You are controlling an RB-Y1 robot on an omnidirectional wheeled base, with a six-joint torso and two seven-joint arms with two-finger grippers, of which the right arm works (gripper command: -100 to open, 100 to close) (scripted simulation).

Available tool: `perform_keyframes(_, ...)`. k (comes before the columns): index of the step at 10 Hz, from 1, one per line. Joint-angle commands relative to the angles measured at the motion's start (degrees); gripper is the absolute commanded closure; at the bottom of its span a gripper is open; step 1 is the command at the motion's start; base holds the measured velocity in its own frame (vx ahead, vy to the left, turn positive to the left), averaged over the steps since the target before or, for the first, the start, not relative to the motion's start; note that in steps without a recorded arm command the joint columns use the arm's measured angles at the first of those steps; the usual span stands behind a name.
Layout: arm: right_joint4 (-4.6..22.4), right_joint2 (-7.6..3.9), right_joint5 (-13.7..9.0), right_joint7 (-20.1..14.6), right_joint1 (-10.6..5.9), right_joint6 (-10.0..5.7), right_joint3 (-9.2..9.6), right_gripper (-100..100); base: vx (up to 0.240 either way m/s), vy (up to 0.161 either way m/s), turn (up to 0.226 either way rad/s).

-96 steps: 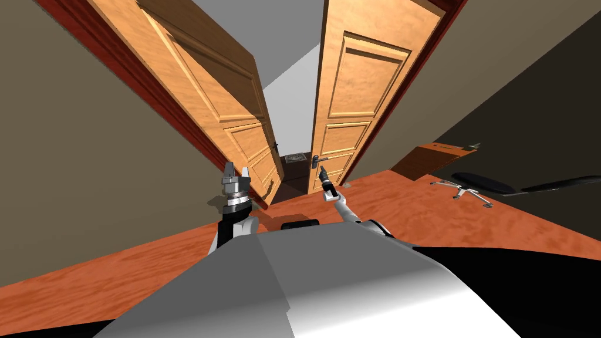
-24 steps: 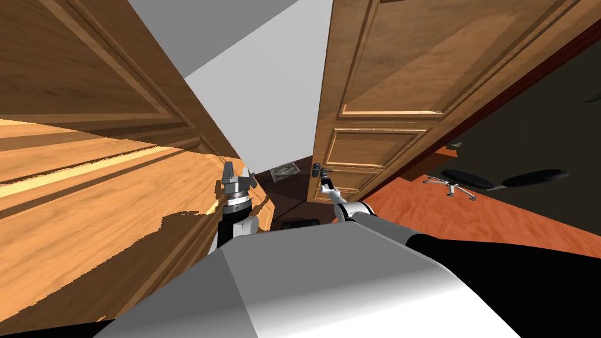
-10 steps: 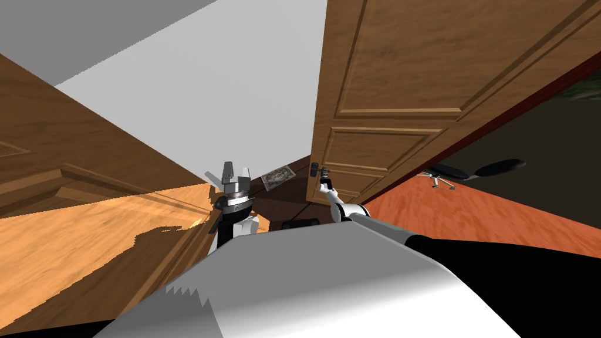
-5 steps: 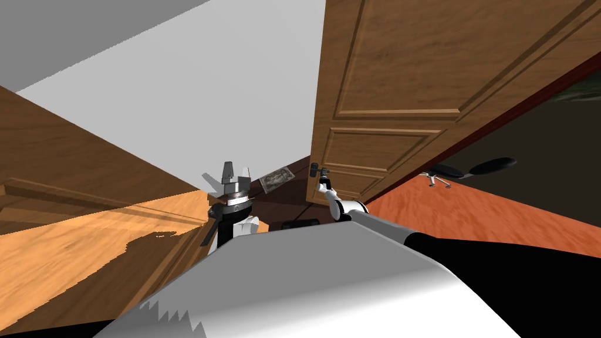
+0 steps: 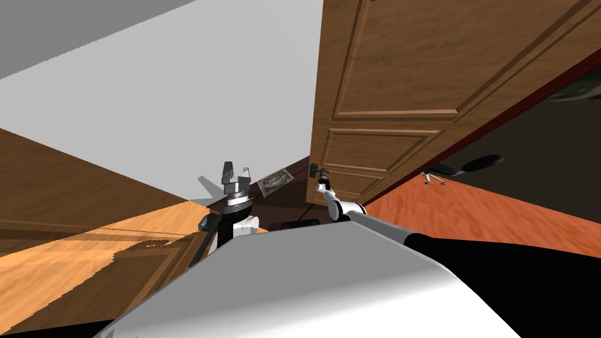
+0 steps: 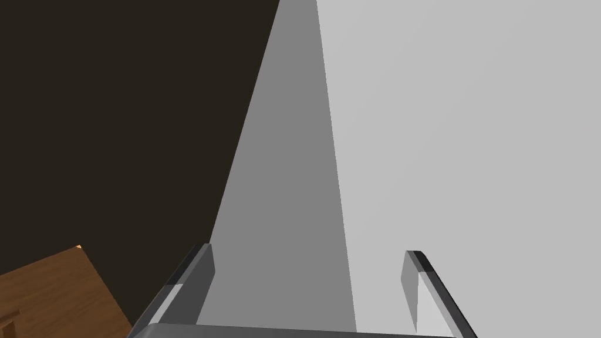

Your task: Push the door open

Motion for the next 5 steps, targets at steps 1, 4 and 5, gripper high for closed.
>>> perform_keyframes(1,0.01,0.23,-0.37,1.5,-0.72,-1.53,-1.29,100,0.21,0.057,-0.102)
perform_keyframes(4,0.31,2.03,-0.96,3.69,-1.17,-2.12,-2.99,100,0.154,0.042,-0.088)
perform_keyframes(5,0.41,2.78,-1.16,4.44,-1.33,-2.31,-3.56,100,0.17,0.069,-0.117)
